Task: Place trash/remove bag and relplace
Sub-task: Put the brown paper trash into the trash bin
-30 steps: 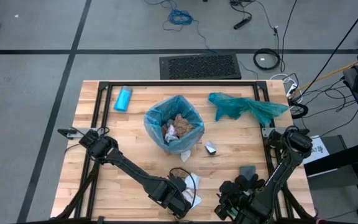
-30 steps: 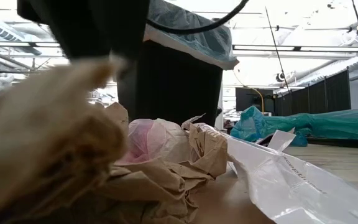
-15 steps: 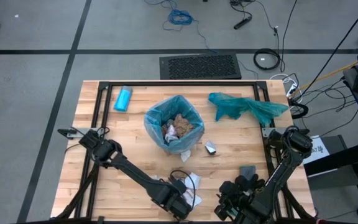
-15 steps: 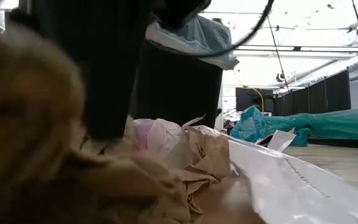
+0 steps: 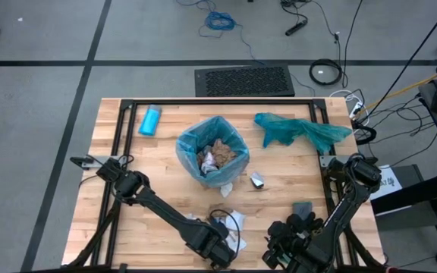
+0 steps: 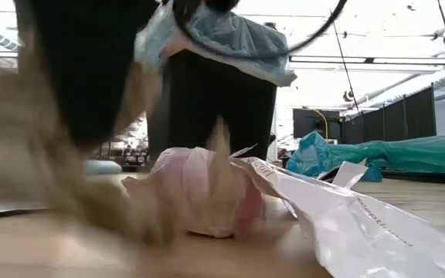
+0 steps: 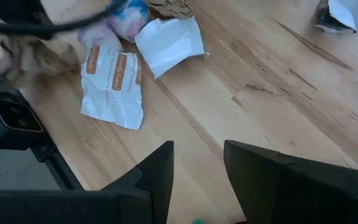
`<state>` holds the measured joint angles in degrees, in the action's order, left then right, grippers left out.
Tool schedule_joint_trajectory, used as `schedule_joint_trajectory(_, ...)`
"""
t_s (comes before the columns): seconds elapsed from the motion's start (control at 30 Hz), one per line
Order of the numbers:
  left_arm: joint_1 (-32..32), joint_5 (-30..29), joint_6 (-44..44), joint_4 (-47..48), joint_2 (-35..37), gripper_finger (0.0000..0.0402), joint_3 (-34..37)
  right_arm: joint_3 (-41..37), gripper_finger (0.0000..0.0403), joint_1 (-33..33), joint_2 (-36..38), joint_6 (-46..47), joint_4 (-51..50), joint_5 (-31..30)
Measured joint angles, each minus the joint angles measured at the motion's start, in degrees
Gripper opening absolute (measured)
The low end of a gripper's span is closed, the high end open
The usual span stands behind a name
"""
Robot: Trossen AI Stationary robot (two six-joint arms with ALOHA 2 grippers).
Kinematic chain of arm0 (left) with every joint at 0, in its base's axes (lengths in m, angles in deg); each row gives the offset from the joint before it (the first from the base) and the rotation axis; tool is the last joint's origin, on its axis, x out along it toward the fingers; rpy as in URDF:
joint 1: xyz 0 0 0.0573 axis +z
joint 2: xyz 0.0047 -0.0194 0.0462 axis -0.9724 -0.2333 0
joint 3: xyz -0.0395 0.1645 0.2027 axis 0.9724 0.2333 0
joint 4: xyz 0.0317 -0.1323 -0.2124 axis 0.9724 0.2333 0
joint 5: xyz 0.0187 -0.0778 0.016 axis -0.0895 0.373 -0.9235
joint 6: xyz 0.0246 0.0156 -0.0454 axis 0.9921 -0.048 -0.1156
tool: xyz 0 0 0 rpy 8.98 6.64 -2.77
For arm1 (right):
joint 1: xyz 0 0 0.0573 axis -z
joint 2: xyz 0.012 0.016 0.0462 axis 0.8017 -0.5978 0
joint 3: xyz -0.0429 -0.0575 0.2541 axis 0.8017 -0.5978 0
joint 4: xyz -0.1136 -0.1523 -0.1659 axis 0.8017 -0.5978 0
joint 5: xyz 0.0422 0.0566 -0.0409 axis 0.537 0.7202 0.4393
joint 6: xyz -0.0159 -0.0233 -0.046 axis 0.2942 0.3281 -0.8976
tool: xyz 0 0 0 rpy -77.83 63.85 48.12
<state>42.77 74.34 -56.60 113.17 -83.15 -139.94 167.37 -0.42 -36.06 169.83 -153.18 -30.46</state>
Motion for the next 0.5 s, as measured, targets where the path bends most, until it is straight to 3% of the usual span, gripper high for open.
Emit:
schedule_joint_trajectory(0.13, 0.0, -0.5, 1.6, 7.7, 0.2, 0.0004, -6.1, 0.0, 0.0132, 0.0, 0.0, -0.1, 0.0, 0.0)
schedule_joint_trajectory(0.3, 1.1, -5.4, 3.3, 21.1, 0.3, 0.0003, -16.2, 0.0, 0.0132, 0.2, 0.0, -0.3, 0.0, -0.2)
schedule_joint_trajectory(0.5, 3.1, -11.4, 5.4, 22.0, 8.6, 0.0002, -14.4, 0.0, 0.0132, 0.7, 0.0, 0.0, 0.0, -0.4)
